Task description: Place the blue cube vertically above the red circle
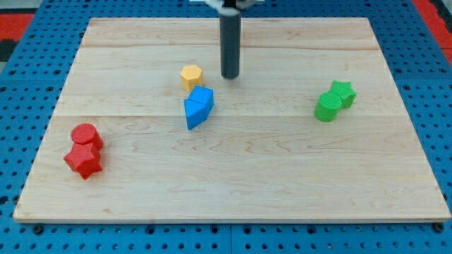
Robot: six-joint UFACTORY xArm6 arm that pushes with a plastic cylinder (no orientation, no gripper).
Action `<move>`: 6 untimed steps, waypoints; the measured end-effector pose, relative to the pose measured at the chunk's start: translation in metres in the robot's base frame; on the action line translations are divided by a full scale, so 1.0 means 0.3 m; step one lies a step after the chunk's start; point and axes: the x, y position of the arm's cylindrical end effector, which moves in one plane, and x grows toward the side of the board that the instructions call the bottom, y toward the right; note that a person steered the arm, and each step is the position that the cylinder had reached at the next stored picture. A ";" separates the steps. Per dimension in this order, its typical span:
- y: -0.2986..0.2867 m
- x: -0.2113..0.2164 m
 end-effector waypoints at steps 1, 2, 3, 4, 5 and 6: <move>-0.052 0.099; -0.265 0.112; -0.288 0.169; -0.449 0.208; -0.569 0.119; -0.669 0.034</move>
